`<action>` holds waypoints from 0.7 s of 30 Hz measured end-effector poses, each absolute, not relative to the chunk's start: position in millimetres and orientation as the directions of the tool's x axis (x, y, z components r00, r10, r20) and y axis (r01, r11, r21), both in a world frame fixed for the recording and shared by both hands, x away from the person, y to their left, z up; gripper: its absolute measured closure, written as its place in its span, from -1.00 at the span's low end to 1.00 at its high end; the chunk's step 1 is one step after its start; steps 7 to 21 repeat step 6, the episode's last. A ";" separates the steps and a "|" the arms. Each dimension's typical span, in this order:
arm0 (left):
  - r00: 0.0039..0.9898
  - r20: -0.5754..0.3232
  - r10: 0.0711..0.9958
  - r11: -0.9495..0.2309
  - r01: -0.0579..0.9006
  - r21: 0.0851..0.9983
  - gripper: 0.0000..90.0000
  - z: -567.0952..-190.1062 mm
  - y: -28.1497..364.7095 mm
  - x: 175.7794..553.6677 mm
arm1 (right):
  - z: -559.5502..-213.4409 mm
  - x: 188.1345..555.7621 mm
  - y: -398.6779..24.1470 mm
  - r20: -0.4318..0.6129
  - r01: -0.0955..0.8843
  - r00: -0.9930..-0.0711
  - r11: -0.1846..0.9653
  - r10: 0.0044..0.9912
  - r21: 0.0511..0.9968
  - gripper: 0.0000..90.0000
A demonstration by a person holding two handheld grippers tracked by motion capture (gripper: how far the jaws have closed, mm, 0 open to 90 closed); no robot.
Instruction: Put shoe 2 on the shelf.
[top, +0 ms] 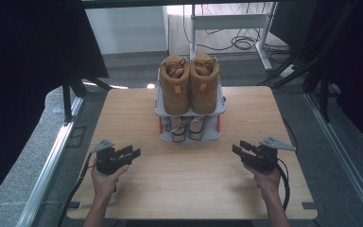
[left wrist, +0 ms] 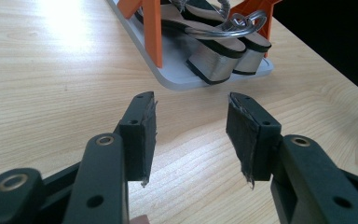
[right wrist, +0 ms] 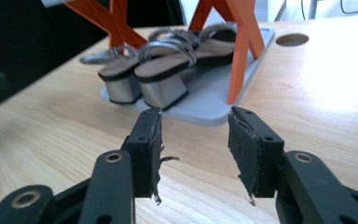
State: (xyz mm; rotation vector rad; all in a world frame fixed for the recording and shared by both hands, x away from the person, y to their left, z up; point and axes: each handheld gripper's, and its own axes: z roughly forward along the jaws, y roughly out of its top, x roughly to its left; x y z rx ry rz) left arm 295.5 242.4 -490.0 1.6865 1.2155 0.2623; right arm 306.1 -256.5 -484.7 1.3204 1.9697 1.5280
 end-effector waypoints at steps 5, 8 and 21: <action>0.469 -0.367 0.804 0.014 0.601 0.799 0.13 -492.3 242.1 293.9 | -485.5 302.4 -257.6 0.256 0.461 -0.531 0.021 0.808 0.887 0.15; 0.467 -0.368 0.804 0.015 0.603 0.798 0.12 -492.5 242.0 293.8 | -486.6 302.3 -258.5 0.255 0.465 -0.530 0.025 0.808 0.885 0.14; 0.467 -0.368 0.804 0.015 0.603 0.798 0.12 -492.5 242.0 293.8 | -486.6 302.3 -258.5 0.255 0.465 -0.530 0.025 0.808 0.885 0.14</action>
